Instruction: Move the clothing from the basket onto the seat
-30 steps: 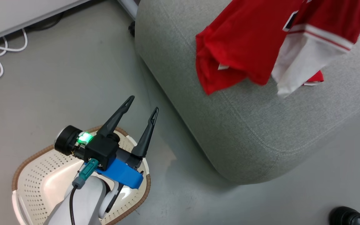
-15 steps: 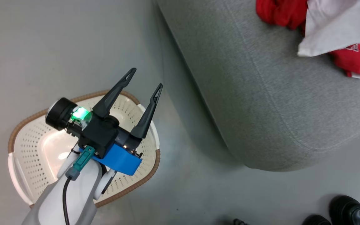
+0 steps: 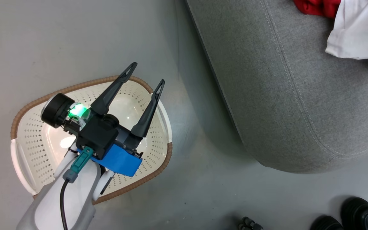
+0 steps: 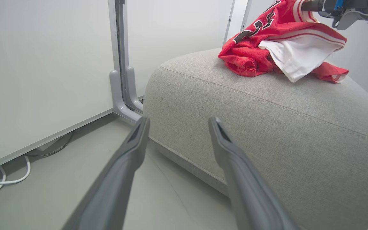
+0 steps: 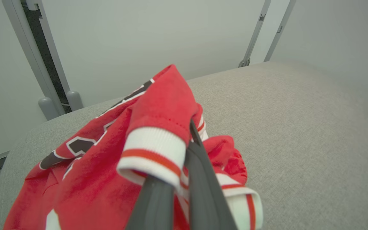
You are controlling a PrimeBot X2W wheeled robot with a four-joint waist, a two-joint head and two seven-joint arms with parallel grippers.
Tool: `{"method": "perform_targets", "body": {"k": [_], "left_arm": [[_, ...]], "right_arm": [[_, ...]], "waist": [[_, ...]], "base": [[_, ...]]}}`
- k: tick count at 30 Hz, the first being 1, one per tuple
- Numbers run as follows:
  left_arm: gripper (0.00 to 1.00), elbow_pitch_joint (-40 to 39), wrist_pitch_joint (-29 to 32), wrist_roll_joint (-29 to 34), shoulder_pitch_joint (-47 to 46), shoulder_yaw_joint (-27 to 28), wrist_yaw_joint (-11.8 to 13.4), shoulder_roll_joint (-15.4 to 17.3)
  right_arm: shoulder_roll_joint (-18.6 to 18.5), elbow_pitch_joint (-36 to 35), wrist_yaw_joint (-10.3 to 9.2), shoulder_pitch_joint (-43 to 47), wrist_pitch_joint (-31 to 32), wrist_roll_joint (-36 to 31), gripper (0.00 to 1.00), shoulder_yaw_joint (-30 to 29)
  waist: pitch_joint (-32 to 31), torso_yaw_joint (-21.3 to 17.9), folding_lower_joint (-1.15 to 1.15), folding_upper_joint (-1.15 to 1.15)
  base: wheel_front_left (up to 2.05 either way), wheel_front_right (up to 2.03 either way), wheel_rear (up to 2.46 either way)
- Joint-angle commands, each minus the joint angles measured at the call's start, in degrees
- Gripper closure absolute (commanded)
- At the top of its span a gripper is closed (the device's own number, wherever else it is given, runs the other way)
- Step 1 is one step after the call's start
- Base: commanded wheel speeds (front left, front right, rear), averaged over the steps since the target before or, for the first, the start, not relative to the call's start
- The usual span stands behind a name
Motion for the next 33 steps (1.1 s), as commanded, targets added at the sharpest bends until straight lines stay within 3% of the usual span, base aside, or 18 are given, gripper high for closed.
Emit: {"method": "perform_targets", "body": {"k": [1,9,10,12,13,33], "left_arm": [[0.0,0.0,-0.2,0.3,-0.7,0.0,-0.1,0.0],[0.0,0.5,-0.2,-0.1,-1.0,-0.3,-0.1,-0.7],[0.0,0.5,-0.2,-0.1,-1.0,-0.3,-0.1,-0.8],[0.0,0.6,-0.2,-0.2,-0.9,-0.4,-0.1,-0.9],[0.0,0.7,-0.2,-0.3,-0.9,-0.5,-0.1,-1.0],[0.0,1.8,-0.2,-1.2,0.7,0.2,-0.1,-2.6]], "right_arm": [[-0.1,0.2,0.01,0.5,-0.4,-0.3,1.0,-0.2],[0.0,3.1,0.01,-0.3,-1.4,-2.6,1.0,-1.5],[0.1,3.3,0.01,-0.4,-1.5,-2.8,0.76,-1.6],[0.3,3.7,0.01,-0.5,-1.5,-3.1,0.11,-2.1],[0.5,3.8,0.01,-0.5,-1.6,-3.2,0.0,-2.3],[1.5,5.2,0.01,0.4,-2.0,-4.3,0.0,-1.7]], "waist": [[-0.1,0.1,-0.01,0.0],[-1.0,0.4,-0.01,0.0],[-1.1,0.4,-0.01,0.0],[-1.3,0.4,-0.01,0.0],[-1.5,0.5,-0.01,0.0],[-4.8,0.7,-0.01,0.0]], "base": [[0.0,0.0,0.0],[0.0,0.0,0.0],[0.0,0.0,0.0],[0.0,0.0,0.0],[0.0,0.0,0.0],[0.0,0.0,0.0]]}}
